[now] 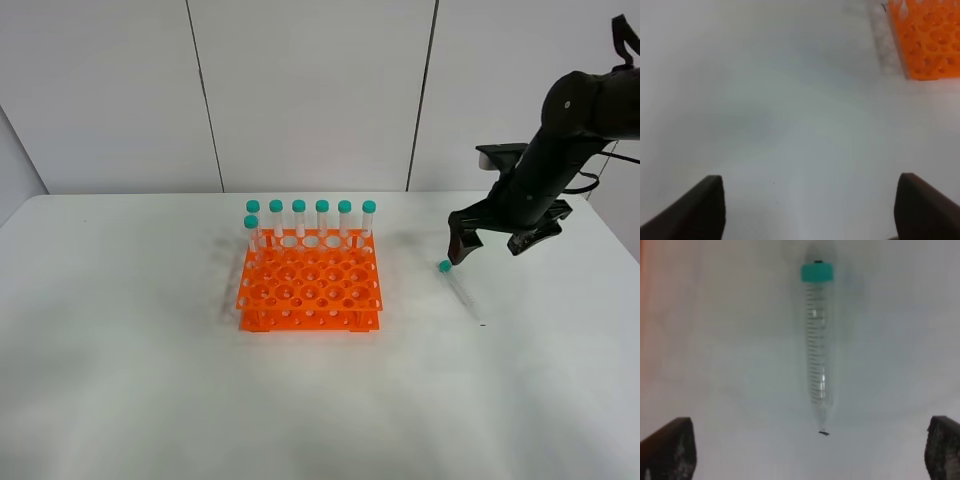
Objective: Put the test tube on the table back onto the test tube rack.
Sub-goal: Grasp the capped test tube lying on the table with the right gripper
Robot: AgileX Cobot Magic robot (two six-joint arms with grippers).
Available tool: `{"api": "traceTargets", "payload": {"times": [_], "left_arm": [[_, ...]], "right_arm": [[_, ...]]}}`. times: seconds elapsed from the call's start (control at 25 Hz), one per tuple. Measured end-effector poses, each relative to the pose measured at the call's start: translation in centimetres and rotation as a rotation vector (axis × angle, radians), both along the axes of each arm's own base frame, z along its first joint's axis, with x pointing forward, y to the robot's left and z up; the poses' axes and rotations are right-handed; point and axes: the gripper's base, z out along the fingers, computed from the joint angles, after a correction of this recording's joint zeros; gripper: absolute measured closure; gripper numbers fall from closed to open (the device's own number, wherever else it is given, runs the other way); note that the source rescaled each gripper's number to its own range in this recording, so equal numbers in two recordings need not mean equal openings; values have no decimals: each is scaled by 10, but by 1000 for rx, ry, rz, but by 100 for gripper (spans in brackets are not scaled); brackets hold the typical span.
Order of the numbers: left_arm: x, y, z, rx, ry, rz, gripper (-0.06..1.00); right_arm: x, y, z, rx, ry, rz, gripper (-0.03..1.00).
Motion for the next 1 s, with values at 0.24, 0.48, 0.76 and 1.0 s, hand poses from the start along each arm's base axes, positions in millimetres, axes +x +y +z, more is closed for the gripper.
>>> {"api": "traceTargets", "payload": {"times": [0.24, 0.48, 0.76, 1.0], "left_arm": [[0, 0, 0, 0, 0, 0, -6], [0, 0, 0, 0, 0, 0, -6], [0, 0, 0, 0, 0, 0, -6], [0, 0, 0, 0, 0, 0, -6]], "right_arm": [[-2, 10, -1, -58, -6, 11, -3], [4, 1, -16, -56, 27, -21, -3], [14, 2, -32, -40, 5, -38, -3], [20, 1, -57, -36, 36, -89, -3]]}}
